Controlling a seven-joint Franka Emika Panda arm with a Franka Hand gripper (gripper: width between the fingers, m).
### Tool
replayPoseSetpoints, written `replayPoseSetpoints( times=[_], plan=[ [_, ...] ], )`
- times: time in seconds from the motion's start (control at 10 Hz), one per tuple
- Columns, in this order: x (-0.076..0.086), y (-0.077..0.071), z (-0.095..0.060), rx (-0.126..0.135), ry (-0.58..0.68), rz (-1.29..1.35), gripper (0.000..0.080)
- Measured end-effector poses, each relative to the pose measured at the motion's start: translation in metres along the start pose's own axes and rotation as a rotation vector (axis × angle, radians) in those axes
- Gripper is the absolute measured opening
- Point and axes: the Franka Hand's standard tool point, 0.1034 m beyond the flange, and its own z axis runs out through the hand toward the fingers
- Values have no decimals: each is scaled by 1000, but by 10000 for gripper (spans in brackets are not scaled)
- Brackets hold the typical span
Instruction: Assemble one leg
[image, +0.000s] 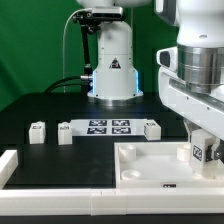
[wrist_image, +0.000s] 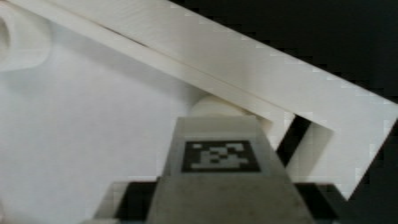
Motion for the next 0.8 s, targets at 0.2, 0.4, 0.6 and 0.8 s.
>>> replayPoseSetpoints(
  times=[0.2,0.4,0.6,0.8],
  plan=[
    [-4,0,1,0,0,-59,613],
    [-3,0,1,-3,4,-367,638],
    [-2,0,1,-4,5,-605,648],
    [0,0,1,-4,5,-856,649]
  ],
)
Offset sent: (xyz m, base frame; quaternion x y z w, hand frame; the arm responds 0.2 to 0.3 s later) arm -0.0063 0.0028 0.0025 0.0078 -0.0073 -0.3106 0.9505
